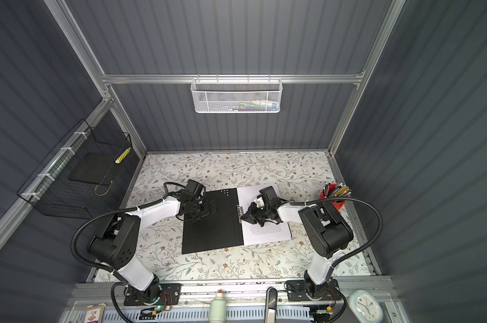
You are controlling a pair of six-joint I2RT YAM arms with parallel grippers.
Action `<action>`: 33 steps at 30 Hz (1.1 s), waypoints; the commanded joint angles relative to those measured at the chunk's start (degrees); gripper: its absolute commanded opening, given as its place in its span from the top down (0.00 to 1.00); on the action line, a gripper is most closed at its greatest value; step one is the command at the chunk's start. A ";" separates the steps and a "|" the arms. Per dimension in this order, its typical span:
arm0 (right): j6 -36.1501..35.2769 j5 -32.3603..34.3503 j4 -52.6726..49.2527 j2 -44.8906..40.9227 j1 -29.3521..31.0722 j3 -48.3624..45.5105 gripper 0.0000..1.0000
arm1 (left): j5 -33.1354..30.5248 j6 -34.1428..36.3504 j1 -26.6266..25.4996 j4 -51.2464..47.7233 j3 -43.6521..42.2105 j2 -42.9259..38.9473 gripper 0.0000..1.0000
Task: Put the files into the folder
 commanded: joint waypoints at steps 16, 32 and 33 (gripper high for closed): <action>-0.91 14.57 -8.30 8.40 0.54 -4.83 1.00 | -5.03 -0.59 2.25 -7.25 -5.96 8.16 0.00; 0.86 3.84 0.66 5.08 3.66 -2.59 0.94 | -4.43 0.49 2.33 -7.89 -4.50 6.25 0.00; 0.80 2.72 1.51 4.85 3.78 -2.20 0.90 | -4.49 0.83 2.29 -8.14 -4.08 5.89 0.00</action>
